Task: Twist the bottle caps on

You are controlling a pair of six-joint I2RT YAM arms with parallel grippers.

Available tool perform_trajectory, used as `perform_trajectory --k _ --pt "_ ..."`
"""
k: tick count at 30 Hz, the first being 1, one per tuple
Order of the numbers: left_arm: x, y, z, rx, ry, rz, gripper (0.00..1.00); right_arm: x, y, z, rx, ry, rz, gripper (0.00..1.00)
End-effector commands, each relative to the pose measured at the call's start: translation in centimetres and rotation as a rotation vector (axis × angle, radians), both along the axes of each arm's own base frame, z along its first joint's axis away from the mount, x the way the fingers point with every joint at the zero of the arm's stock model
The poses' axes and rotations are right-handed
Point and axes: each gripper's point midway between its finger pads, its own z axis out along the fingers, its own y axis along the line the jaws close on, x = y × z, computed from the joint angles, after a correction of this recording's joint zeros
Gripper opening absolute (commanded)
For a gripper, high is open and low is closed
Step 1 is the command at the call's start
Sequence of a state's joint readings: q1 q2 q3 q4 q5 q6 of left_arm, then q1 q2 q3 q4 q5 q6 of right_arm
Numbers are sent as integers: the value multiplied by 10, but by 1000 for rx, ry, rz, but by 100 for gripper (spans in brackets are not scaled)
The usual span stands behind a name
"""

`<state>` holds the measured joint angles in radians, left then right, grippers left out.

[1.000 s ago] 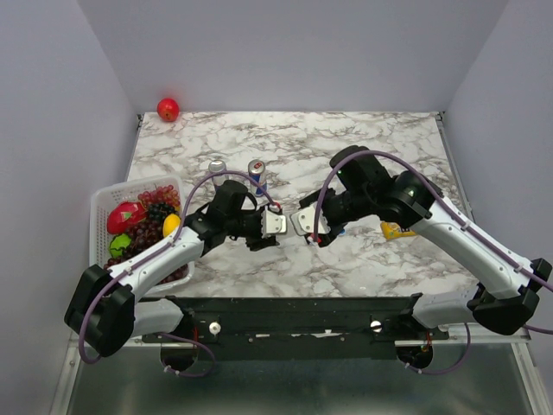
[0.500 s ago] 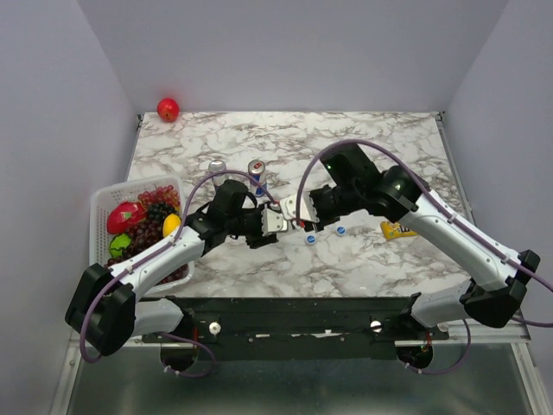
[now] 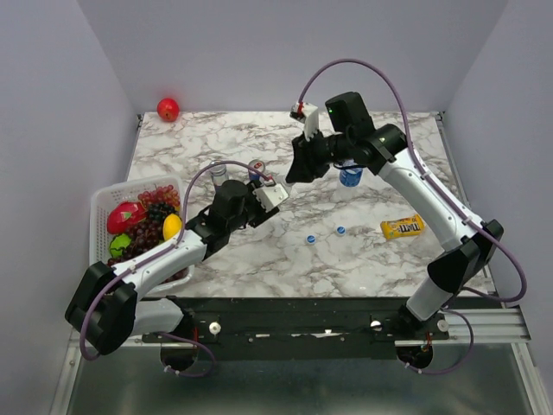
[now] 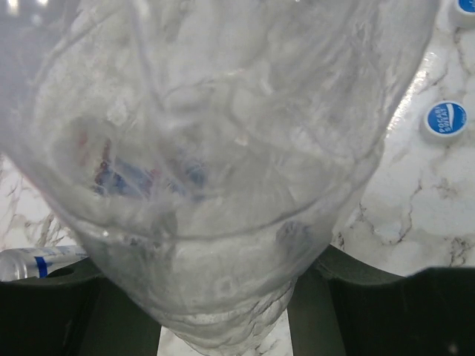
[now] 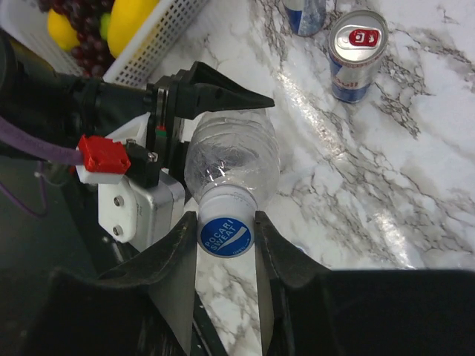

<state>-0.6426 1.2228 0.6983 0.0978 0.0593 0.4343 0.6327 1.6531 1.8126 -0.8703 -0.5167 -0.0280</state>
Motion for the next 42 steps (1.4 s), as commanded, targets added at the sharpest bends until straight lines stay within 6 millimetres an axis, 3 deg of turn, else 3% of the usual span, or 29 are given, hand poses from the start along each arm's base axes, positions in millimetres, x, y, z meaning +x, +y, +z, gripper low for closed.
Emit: perform_trajectory --k 1,4,6,7,8,10,12,24,36,39,42 --pt "17 3 28 -118 -59 107 0 -8 8 47 128 50 13 64" --pt "-6 -13 13 -156 61 -21 0 -2 -7 81 183 -140 112 74" --pt "-30 -31 19 -256 154 -150 0 -9 -14 86 204 -256 213 77" --pt "-38 -35 22 -291 180 -198 0 -20 -16 114 276 -389 255 80" --pt "-49 -42 30 -349 203 -244 0 -24 -17 87 267 -363 264 82" --pt "-69 -56 47 -442 223 -363 0 -34 -19 99 325 -466 291 86" --pt "-81 -64 53 -489 288 -423 0 -39 -17 88 331 -438 320 86" --pt "-90 -75 66 -485 306 -532 0 -33 -4 79 378 -364 347 82" --pt "-85 -79 69 -473 286 -531 0 -35 8 76 453 -247 374 52" --pt "-79 -80 71 -477 269 -496 0 -36 8 76 457 -238 361 39" --pt "-58 -76 75 -511 217 -363 0 -26 5 71 413 -283 259 23"
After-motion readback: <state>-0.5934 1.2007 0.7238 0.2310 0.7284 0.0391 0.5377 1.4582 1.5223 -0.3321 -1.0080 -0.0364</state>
